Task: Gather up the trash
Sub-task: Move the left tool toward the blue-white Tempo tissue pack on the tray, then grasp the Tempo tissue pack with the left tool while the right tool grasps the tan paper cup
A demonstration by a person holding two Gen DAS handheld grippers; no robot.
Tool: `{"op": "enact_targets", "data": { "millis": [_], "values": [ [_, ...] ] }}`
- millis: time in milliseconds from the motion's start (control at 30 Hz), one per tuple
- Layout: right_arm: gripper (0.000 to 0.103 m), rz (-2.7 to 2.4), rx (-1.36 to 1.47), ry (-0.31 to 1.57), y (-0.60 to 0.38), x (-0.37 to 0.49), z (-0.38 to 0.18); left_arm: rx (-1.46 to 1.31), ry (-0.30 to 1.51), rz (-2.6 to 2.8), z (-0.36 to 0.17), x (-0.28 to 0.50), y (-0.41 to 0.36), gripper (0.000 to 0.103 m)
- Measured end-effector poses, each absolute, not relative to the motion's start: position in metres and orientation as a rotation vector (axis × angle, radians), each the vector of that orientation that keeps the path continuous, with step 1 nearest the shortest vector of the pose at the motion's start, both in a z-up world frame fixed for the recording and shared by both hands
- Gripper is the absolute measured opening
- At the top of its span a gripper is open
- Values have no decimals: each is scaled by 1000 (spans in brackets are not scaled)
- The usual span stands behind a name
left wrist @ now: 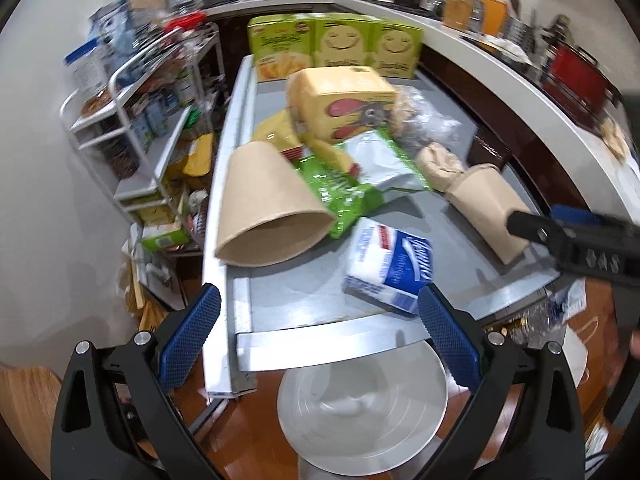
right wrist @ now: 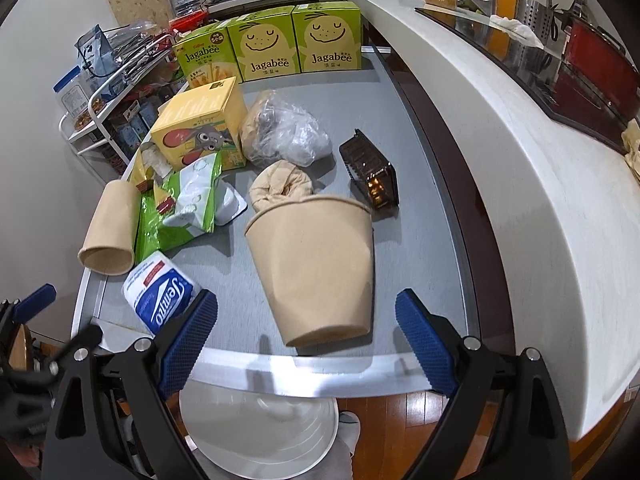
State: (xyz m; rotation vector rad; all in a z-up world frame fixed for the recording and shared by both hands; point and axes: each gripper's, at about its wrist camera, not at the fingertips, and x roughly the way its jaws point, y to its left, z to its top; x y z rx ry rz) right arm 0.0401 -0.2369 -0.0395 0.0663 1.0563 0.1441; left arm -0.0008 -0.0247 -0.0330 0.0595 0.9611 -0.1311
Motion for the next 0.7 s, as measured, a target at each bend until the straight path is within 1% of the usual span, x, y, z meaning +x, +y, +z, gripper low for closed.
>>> {"op": "enact_targets", "data": {
  "millis": [233,500,700],
  "values": [
    [89,195,2,1100,-231,57,-40,129,1016,-268,-47,11,-50,100],
    [89,196,-71,1143,-220,72,-53,160,1072,-291,-67,32,-59,99],
    [89,200,-53,1194,-222,83,-66,158,1102,-315,-77,41,-66,99]
  ]
}}
